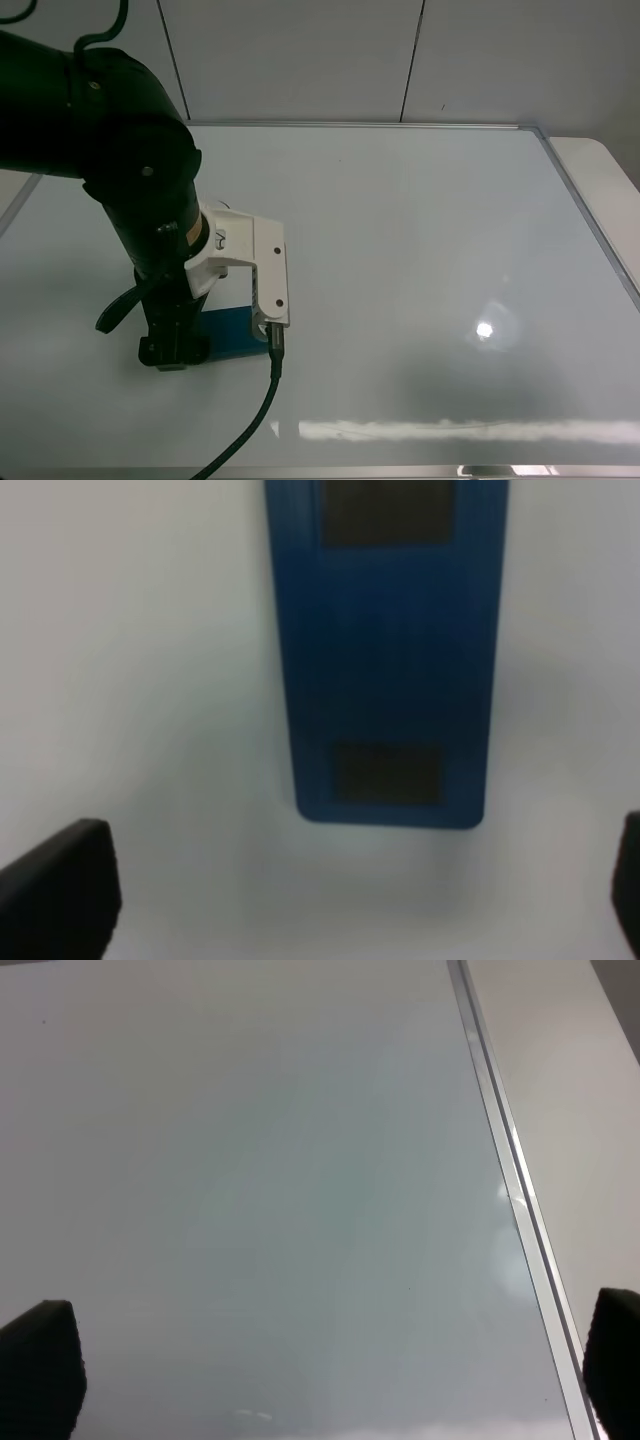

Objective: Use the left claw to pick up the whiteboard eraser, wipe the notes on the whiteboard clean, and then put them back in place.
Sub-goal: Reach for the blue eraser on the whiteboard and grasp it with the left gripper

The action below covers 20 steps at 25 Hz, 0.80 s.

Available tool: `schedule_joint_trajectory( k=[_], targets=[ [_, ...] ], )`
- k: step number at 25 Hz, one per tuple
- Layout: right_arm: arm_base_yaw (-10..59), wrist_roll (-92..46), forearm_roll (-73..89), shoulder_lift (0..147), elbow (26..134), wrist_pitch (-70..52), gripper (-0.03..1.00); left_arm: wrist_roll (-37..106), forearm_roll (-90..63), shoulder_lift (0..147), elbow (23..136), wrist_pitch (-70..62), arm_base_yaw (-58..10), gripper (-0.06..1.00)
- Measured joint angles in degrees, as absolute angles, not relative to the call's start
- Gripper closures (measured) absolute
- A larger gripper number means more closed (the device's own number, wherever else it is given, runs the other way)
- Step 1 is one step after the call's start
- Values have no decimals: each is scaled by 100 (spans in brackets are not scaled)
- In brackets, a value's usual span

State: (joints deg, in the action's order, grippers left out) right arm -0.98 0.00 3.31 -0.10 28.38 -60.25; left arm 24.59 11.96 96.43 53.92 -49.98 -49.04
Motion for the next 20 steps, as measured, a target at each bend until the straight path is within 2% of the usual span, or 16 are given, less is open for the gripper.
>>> schedule_joint_trajectory(
  k=[20],
  targets=[
    [-98, 0, 331, -10, 2838, -6025, -3, 2481, 825, 10436, 5391, -4294, -4904, -5]
  ],
)
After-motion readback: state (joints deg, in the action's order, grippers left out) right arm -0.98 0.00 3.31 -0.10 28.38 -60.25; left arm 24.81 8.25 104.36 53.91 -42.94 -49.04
